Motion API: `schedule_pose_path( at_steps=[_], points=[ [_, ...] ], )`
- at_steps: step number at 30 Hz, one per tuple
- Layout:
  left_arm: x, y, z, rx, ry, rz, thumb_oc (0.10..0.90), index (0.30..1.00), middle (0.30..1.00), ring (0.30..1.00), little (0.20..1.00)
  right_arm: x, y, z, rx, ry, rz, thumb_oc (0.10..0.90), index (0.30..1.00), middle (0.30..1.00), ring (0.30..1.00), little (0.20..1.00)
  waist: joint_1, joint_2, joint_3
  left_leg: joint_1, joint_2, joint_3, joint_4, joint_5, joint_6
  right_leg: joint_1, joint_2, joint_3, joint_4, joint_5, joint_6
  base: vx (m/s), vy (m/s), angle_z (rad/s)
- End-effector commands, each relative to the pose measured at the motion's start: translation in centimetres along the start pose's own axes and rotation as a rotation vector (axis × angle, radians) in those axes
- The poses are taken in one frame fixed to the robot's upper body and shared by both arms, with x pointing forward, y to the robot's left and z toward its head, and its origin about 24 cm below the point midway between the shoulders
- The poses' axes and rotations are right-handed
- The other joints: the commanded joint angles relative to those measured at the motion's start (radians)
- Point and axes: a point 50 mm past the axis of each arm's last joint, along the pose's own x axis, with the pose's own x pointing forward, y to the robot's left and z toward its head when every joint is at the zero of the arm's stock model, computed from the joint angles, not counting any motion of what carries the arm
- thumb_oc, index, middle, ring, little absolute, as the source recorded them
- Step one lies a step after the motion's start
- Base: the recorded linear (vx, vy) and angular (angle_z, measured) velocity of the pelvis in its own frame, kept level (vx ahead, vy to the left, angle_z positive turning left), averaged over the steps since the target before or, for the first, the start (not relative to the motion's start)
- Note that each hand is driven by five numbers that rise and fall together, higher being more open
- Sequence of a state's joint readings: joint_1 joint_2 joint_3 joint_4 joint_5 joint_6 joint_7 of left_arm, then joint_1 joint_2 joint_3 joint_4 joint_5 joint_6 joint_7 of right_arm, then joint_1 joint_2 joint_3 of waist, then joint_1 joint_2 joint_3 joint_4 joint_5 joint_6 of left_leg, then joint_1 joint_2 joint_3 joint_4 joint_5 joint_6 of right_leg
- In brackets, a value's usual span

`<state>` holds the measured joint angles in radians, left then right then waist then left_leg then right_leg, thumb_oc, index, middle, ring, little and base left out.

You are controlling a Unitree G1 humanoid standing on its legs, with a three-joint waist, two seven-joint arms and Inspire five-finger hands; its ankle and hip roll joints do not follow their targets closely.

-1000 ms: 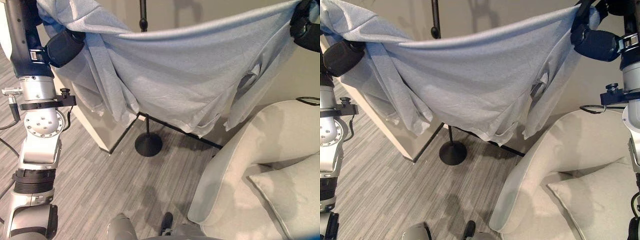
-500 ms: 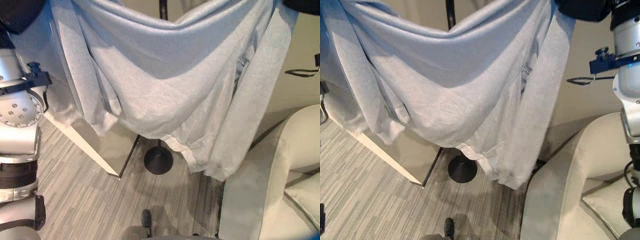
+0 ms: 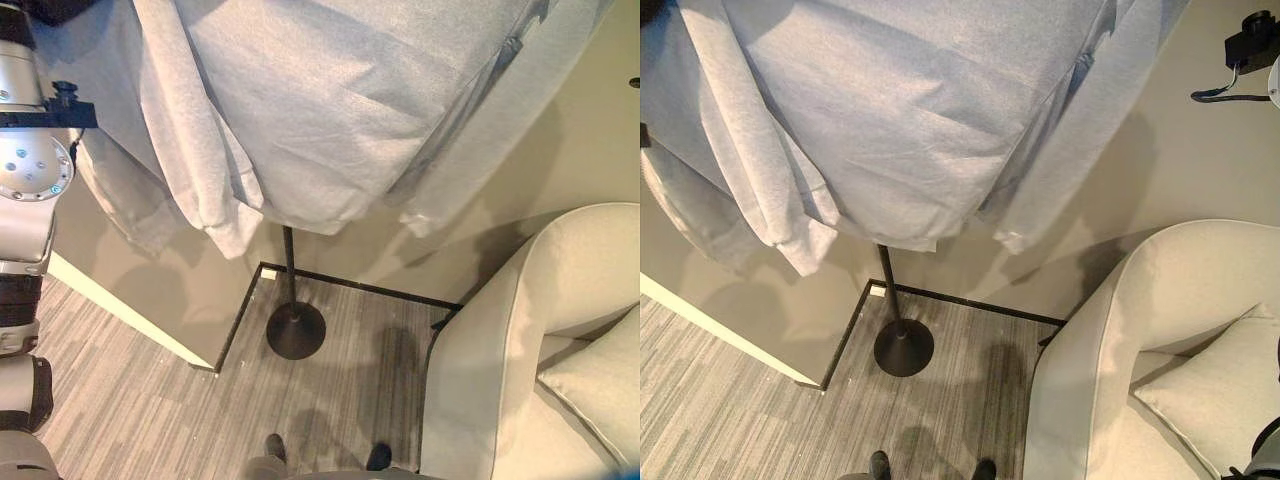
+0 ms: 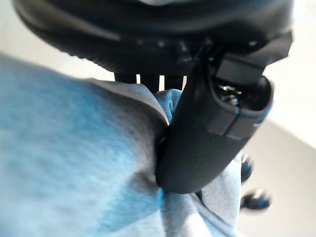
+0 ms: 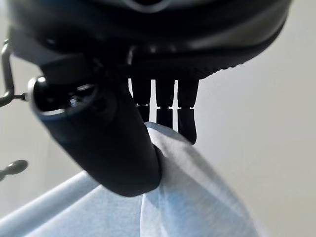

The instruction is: Hang the clothes on the sofa on the clothes rack.

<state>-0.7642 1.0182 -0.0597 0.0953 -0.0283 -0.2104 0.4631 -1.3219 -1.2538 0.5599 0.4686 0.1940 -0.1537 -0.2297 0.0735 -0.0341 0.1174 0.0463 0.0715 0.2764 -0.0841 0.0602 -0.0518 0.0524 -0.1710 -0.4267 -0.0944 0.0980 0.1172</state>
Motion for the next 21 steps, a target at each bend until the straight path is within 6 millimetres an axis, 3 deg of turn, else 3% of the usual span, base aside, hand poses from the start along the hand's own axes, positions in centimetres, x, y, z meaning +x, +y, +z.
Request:
schedule_pose_path(
  at_steps=[1,9,15,20,21],
  points=[
    [3.1,2.1,1.7,0.029,-0.085,0.152,0.400,0.300,0.300,0.300,0.300,2.1,-3.8,3.0,0.049,-0.092,-0.185,0.400,0.300,0.300,0.300,0.300,0.018,-0.041,-0.115,0.018,0.013,-0.004,-0.003,-0.092,-0.062,0.061,-0.040,-0.015,0.007,-0.073,0.082,0.09,-0.023,0.07],
    [5.6,3.2,-1.1,0.209,0.050,0.142,0.400,0.300,0.300,0.300,0.300,3.9,-3.6,3.3,0.065,-0.049,-0.205,0.400,0.300,0.300,0.300,0.300,0.012,-0.042,-0.123,0.010,0.018,0.002,-0.003,-0.091,-0.068,0.057,-0.033,-0.019,0.007,-0.077,0.084,0.07,-0.005,0.11],
    [8.7,2.5,-0.9,0.263,0.082,0.087,0.400,0.300,0.300,0.300,0.300,5.9,-4.0,3.0,0.045,0.054,-0.237,0.400,0.300,0.300,0.300,0.300,0.015,-0.041,-0.118,-0.006,0.027,-0.010,-0.003,-0.100,-0.081,0.042,-0.024,-0.005,0.007,-0.086,0.095,0.04,-0.008,0.05],
    [10.7,0.8,-0.3,0.313,0.096,0.030,0.400,0.300,0.300,0.300,0.300,6.8,-2.5,2.7,-0.016,0.125,-0.199,0.400,0.300,0.300,0.300,0.300,0.023,-0.041,-0.093,-0.048,0.031,-0.016,-0.003,-0.081,-0.084,0.003,-0.021,-0.002,0.007,-0.075,0.099,-0.05,-0.011,0.02],
    [10.5,0.0,-0.5,0.328,0.102,0.003,0.400,0.300,0.300,0.300,0.300,6.7,-0.9,2.3,-0.044,0.145,-0.149,0.400,0.300,0.300,0.300,0.300,0.028,-0.041,-0.081,-0.056,0.030,-0.021,-0.003,-0.079,-0.082,-0.005,-0.021,-0.001,0.007,-0.074,0.098,-0.02,-0.004,0.05]
  ],
)
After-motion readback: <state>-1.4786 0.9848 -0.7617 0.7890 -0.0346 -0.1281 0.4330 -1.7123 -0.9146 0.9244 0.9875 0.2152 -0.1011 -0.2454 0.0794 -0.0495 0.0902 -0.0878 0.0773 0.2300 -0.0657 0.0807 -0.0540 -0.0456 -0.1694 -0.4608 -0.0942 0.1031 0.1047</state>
